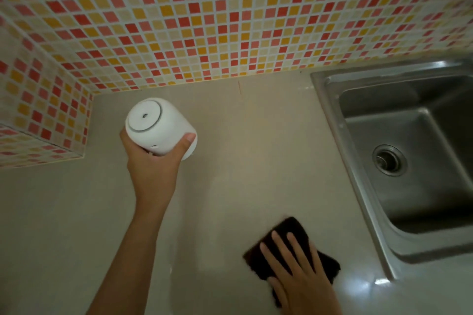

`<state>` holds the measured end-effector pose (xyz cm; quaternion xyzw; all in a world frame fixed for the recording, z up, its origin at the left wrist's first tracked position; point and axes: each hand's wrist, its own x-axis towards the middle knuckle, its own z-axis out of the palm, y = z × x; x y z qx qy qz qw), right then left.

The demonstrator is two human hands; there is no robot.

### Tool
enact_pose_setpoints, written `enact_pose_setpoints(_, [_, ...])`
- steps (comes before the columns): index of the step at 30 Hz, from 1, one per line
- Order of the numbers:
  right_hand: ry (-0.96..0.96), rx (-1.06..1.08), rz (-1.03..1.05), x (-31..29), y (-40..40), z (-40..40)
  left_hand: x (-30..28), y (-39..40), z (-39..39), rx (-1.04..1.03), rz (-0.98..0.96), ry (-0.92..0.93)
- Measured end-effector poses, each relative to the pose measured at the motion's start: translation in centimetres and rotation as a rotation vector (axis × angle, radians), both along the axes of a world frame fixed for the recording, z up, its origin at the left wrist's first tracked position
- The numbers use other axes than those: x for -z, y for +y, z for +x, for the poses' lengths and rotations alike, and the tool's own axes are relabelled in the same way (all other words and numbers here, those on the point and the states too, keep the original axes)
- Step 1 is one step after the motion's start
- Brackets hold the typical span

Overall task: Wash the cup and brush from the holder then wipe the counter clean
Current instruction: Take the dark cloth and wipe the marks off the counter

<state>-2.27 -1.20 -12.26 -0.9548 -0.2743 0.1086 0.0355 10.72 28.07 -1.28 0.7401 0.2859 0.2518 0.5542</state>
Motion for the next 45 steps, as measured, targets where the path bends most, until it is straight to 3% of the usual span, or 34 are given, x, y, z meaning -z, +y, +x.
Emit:
enact_pose_setpoints(5, [-0.02,0.046,0.068,0.3,1.4,7.4,0.1,-1.7,-1.1,0.052,0.018,0.029])
enact_pose_setpoints(11, [-0.014,0.421,0.065,0.2,4.5,22.3,2.1,-5.8,-4.1,0.118,-0.011,0.119])
enact_pose_setpoints(14, [-0.019,0.392,0.067,0.2,2.9,20.8,2.8,-7.6,-5.3,0.15,-0.009,0.161])
enact_pose_setpoints(18, [-0.075,0.417,0.122,0.5,-1.2,12.0,3.1,-9.8,-5.6,0.152,-0.021,0.185])
enact_pose_setpoints(22, [-0.071,0.081,0.111,0.1,-2.1,1.0,2.5,-10.7,-4.9,0.085,-0.047,0.172])
enact_pose_setpoints(25, [-0.052,-0.192,0.132,0.6,-2.2,0.8,1.6,-10.6,-4.4,0.022,-0.023,0.146])
enact_pose_setpoints(29, [-0.11,-0.098,0.157,1.3,1.9,12.4,0.8,-10.8,-4.5,-0.026,0.042,0.125])
enact_pose_setpoints(32, [-0.001,-0.049,0.131,0.7,4.2,18.1,0.6,-11.6,-5.3,-0.074,0.068,0.114])
enact_pose_setpoints(36, [-0.066,-0.217,0.206,0.4,0.3,12.7,0.9,-12.6,-6.1,-0.136,0.064,0.114])
enact_pose_setpoints(40, [0.038,-0.483,0.254,-0.1,-5.7,4.0,1.0,-13.0,-5.7,-0.175,0.042,0.097])
enact_pose_setpoints(43, [0.01,-0.51,0.254,-0.5,-5.7,4.4,1.0,-12.8,-5.6,-0.189,0.029,0.083])
enact_pose_setpoints(45, [-0.046,-0.383,0.259,-0.9,-4.2,5.8,1.0,-12.7,-5.4,-0.162,0.025,0.08])
